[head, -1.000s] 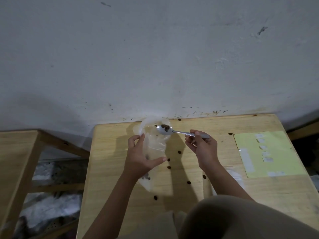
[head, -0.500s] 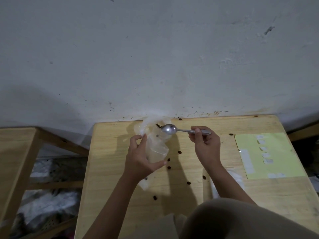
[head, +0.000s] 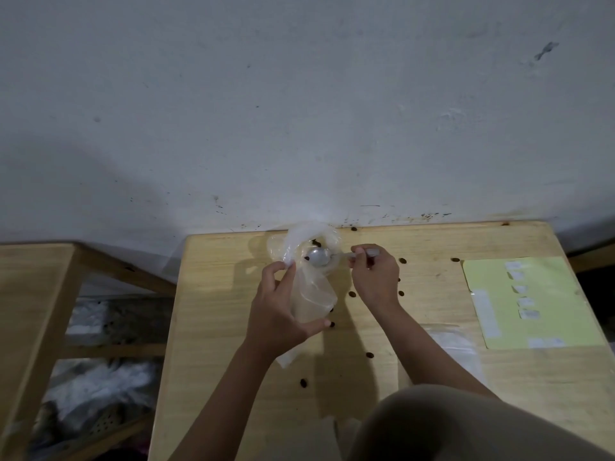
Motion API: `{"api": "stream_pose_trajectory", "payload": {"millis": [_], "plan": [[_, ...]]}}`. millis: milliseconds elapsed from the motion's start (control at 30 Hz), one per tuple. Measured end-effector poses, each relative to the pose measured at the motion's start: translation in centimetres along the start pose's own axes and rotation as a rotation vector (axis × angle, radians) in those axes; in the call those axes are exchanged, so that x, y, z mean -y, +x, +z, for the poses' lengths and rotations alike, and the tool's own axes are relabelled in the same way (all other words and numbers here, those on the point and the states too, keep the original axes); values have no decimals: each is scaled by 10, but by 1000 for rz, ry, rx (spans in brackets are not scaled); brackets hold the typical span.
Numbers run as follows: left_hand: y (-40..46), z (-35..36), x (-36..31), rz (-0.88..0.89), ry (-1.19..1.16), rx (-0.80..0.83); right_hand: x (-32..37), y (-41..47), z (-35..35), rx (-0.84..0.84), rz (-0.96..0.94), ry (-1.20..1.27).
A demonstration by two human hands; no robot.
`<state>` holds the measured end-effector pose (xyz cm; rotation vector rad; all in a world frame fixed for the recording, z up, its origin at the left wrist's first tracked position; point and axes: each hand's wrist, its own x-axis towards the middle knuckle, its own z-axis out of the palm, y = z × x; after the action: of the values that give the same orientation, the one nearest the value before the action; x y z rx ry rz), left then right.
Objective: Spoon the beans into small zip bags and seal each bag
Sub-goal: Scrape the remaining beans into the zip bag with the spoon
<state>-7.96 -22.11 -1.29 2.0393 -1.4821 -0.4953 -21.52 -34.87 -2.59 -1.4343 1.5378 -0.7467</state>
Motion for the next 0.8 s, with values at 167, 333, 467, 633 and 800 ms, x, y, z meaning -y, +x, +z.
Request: {"api": "stream_pose_trajectory", "payload": {"millis": [167, 333, 467, 633, 800], "plan": [[1, 0, -1, -11, -12, 0, -11, 8, 3, 29, 560, 441], [1, 0, -1, -28, -10, -11, -15, 4, 4, 65, 676, 613], [0, 0, 0, -33, 1, -4, -15, 1, 3, 40, 517, 476], [-1, 0, 3, -22, 30, 0, -4, 3, 9, 54, 390, 405], [0, 0, 3, -34, 29, -11, -2, 6, 10, 35, 534, 539]]}}
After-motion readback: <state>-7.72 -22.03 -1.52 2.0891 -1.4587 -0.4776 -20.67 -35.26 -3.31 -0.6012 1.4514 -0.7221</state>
